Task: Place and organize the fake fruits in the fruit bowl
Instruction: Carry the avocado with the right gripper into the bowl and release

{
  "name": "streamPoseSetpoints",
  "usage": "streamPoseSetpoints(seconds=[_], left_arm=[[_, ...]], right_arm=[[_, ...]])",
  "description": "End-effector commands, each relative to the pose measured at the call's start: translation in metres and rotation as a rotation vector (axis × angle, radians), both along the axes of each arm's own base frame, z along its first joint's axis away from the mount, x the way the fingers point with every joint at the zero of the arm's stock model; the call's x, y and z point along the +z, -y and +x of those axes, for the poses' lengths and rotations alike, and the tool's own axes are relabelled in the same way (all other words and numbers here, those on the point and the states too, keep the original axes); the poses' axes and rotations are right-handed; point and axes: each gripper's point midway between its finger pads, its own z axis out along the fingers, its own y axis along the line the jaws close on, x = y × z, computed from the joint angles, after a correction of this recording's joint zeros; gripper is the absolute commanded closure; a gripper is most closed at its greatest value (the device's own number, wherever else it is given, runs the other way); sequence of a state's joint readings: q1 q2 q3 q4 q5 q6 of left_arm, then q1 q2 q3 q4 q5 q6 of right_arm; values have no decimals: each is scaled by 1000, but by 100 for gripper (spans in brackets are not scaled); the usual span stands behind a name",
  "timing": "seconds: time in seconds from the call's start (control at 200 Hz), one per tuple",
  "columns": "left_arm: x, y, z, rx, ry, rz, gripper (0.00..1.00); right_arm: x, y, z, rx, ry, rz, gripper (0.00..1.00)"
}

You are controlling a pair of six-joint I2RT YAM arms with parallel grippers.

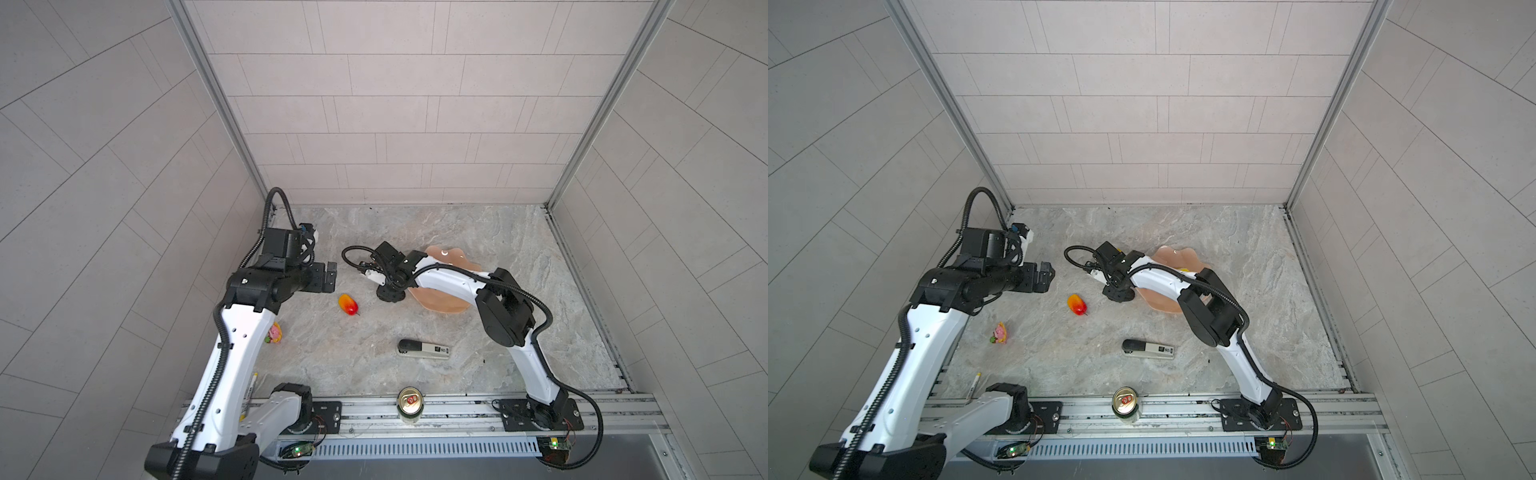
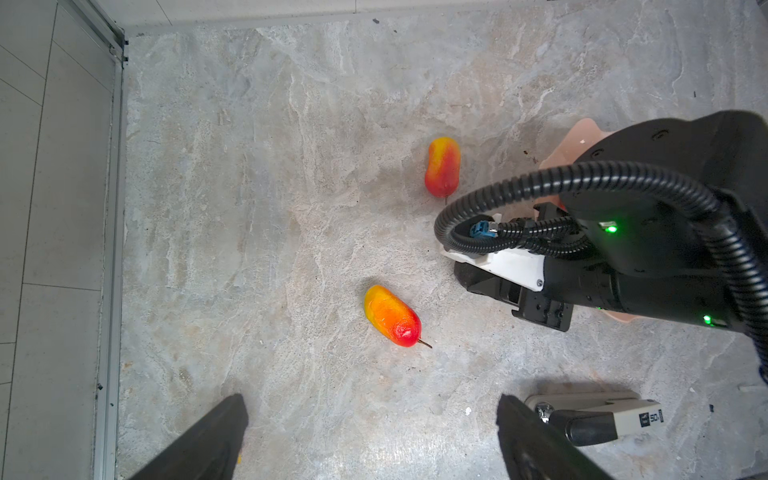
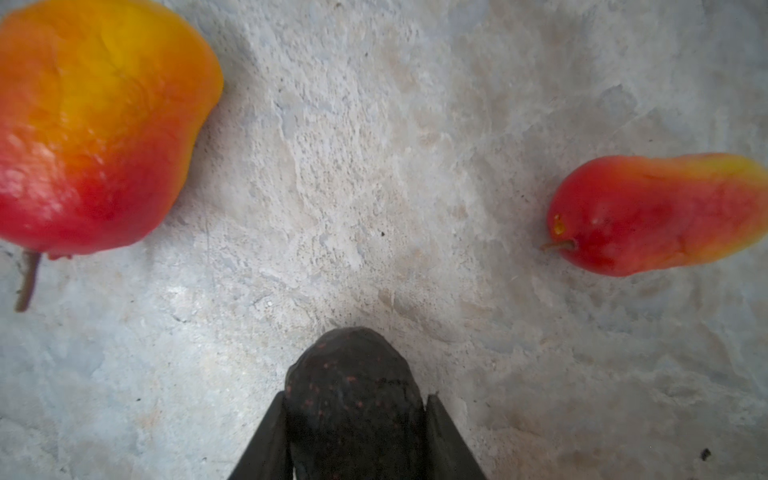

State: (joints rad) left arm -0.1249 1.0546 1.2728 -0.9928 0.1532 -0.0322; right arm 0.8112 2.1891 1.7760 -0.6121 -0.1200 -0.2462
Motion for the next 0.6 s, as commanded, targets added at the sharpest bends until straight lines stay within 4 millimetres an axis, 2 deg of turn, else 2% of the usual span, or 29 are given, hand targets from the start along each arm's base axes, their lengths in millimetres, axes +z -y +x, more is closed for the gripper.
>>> streamPoseSetpoints(seconds=[0.0,0.125,0.23,0.385,0.596], left_arm=[[-1,-1,-3,-5,1,12,0],[-2,-1,-4,-4,1,10,0],[-2,0,-3,-5,3,2,0],[-1,1,-3,-8,4,-1,0],[0,1,-4,-9,6,-4,0]], right_arm=[[77,4,-14,27,71,95,77],[121,32,-25,9,144,120,78],[138,64,-30,-24,188,99,78],[125,109,-29,-114,194,41,78],[94,143,-26,-193,173,-36,78]])
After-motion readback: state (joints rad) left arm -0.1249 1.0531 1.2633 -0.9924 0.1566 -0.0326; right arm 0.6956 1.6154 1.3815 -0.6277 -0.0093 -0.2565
